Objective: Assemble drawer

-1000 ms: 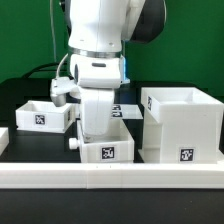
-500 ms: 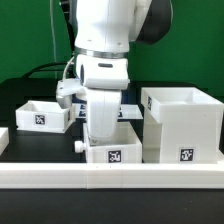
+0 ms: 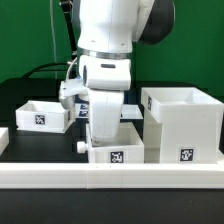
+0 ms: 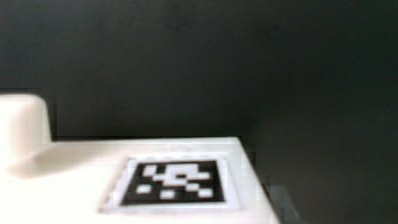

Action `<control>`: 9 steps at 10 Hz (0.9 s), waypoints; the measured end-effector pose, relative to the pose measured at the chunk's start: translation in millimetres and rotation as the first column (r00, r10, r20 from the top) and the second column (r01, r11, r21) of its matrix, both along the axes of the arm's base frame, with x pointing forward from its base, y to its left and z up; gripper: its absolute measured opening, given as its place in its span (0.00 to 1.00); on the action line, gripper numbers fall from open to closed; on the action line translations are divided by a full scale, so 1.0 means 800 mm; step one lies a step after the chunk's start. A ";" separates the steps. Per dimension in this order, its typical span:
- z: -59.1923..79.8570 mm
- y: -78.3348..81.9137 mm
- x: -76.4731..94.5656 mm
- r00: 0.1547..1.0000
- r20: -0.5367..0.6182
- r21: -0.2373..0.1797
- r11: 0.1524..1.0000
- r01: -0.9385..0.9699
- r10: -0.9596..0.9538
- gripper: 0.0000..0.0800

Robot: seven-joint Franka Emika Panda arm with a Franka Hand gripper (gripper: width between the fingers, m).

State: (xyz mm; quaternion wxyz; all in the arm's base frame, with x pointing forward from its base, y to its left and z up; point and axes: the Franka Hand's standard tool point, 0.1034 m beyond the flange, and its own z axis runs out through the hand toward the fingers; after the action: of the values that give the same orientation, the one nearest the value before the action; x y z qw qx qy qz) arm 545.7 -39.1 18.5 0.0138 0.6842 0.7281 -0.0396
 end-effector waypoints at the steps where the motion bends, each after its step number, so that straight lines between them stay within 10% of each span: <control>1: 0.000 0.001 0.001 1.000 0.001 0.000 1.000 -0.002 0.002 0.05; 9: -0.012 0.027 -0.002 1.000 0.003 0.016 1.000 0.027 -0.027 0.05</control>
Offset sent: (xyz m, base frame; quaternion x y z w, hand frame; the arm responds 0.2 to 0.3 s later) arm 0.0159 0.0131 0.0011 -0.0006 0.0022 -0.0014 1.0000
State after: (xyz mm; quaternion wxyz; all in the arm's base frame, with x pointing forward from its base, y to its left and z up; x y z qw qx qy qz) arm 544.2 -17.6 9.3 0.0088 0.6940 0.7191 -0.0328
